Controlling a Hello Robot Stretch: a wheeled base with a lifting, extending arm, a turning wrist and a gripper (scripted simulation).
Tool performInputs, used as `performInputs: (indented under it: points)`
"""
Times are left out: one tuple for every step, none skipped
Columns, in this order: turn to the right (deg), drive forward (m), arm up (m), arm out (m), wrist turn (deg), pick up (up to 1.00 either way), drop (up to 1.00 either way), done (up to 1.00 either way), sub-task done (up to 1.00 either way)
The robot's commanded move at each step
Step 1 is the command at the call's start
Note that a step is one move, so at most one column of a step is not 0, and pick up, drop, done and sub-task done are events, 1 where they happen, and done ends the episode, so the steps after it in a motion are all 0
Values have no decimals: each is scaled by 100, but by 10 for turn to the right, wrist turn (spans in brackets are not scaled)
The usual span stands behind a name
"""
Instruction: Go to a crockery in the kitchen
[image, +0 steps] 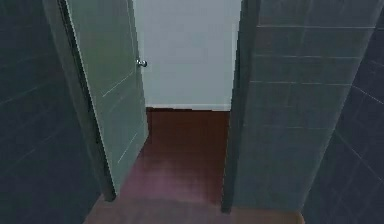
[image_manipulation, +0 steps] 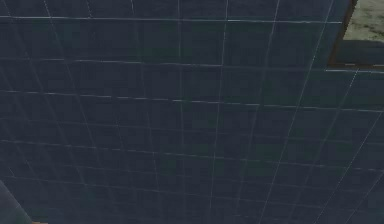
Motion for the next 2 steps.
performInputs:
  points:
    - [-30, 0, 0, 0, 0, 0, 0, 0, 0]
    - [0, 90, 0, 0, 0, 0, 0, 0, 0]
